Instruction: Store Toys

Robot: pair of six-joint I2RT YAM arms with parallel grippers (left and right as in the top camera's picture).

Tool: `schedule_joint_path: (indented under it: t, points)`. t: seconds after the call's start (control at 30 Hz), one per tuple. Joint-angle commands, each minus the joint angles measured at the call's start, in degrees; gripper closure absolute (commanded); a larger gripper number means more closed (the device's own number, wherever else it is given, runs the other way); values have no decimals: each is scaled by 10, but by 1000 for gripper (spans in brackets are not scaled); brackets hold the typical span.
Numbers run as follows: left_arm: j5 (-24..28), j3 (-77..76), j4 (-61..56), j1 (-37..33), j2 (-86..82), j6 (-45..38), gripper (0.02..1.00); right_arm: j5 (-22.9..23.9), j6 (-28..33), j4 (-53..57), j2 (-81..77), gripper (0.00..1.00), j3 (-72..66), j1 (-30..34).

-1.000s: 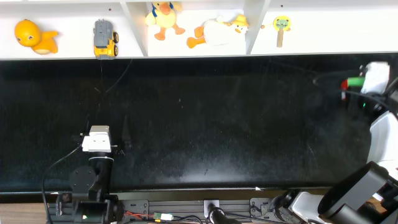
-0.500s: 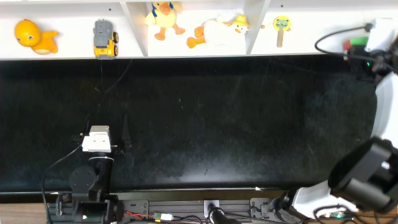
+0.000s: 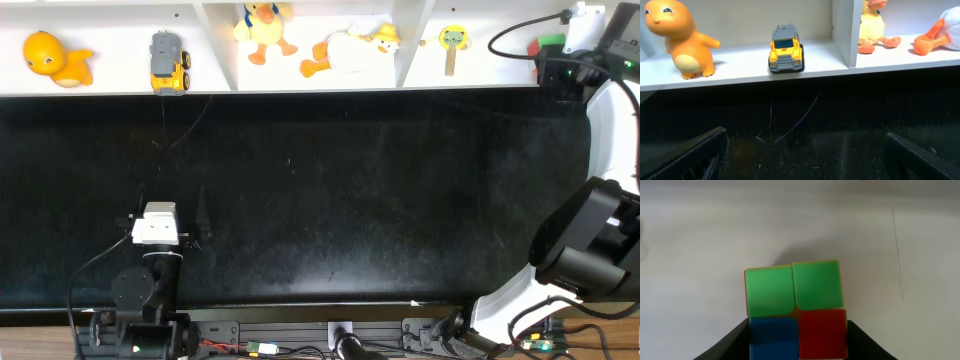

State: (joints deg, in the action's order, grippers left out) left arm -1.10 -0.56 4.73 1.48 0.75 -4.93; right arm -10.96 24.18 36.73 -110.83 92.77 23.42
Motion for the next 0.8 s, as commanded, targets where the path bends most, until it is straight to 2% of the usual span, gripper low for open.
schedule_joint_path:
  t: [0.03,0.07,0.33,0.6,0.67,0.8]
  points:
    - [4,1,1,-3,-6,-10,20,1,-7,4,-5,132,20,-3]
    - [4,1,1,-3,-6,-11,20,2,-7,4,-5,5,20,-2]
    - [4,1,1,-3,-6,-11,20,5,-7,-9,36,7,-8,-2]
    - [4,1,1,-3,-6,-10,20,33,-7,-116,261,3,-300,-1]
    - [4,1,1,-3,-6,-11,20,33,-26,-121,317,5,-359,-2]
    - [4,1,1,-3,-6,-11,20,40,-103,-183,423,7,-460,-35]
